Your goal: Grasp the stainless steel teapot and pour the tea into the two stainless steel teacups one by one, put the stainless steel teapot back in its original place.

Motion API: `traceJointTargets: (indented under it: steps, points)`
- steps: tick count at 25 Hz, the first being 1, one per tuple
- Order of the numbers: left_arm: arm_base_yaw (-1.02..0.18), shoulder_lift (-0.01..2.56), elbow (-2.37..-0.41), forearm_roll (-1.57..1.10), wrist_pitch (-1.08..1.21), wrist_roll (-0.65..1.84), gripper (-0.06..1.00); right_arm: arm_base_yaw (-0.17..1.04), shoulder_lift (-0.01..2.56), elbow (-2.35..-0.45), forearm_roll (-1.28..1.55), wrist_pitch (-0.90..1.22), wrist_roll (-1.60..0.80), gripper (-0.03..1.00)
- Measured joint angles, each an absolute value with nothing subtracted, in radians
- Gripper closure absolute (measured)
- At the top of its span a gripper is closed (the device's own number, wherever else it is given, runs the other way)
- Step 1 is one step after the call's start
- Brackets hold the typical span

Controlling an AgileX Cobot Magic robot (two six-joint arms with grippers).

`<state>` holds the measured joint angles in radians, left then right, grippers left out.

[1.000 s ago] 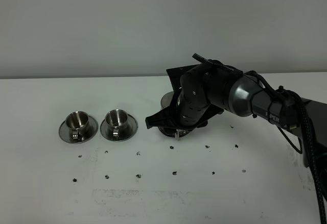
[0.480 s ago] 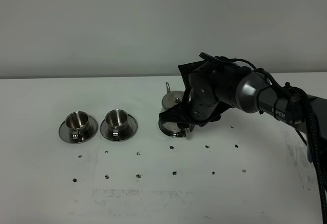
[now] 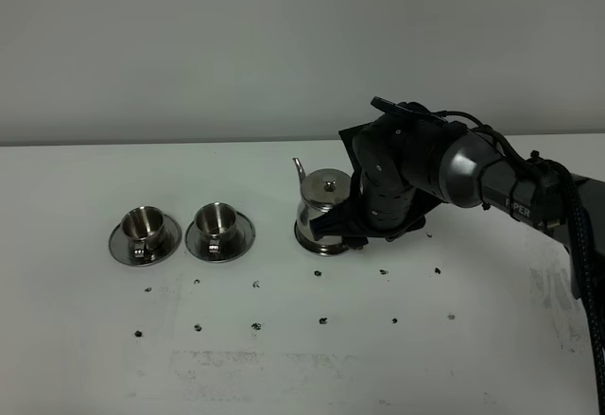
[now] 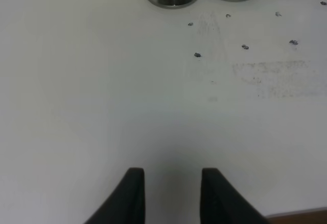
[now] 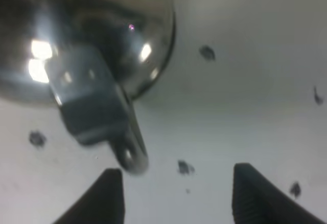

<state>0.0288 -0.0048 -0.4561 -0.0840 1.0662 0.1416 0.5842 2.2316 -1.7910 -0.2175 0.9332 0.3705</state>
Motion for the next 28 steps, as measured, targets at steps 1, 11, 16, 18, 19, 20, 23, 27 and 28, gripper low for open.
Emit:
traceJointTargets:
  steps: [1, 11, 16, 18, 19, 20, 23, 27, 28]
  points:
    - [0.029, -0.005, -0.456, -0.084, 1.066, 0.142, 0.66, 0.584, 2.224, -1.791, -0.212, 0.949, 0.363, 0.51]
    - [0.029, -0.005, -0.456, -0.084, 1.066, 0.142, 0.66, 0.622, 2.074, -1.831, -0.131, 0.991, 0.01, 0.51]
    - [0.029, -0.005, -0.456, -0.084, 1.066, 0.142, 0.66, 0.613, 2.107, -1.901, -0.12, 1.025, -0.041, 0.51]
    - [0.029, -0.005, -0.456, -0.084, 1.066, 0.142, 0.66, 0.606, 2.143, -1.956, -0.118, 1.068, -0.044, 0.51]
    - [0.029, -0.005, -0.456, -0.084, 1.066, 0.142, 0.66, 0.601, 2.168, -1.99, -0.117, 1.094, -0.044, 0.51]
    - [0.029, -0.005, -0.456, -0.084, 1.066, 0.142, 0.66, 0.596, 2.192, -2.019, -0.115, 1.122, -0.044, 0.51]
    - [0.029, -0.005, -0.456, -0.084, 1.066, 0.142, 0.66, 0.584, 2.262, -2.115, -0.113, 1.183, -0.044, 0.51]
    - [0.029, -0.005, -0.456, -0.084, 1.066, 0.142, 0.66, 0.584, 2.304, -2.184, -0.106, 1.203, -0.044, 0.51]
    - [0.029, -0.005, -0.456, -0.084, 1.066, 0.142, 0.66, 0.584, 2.307, -2.19, -0.102, 1.204, -0.044, 0.51]
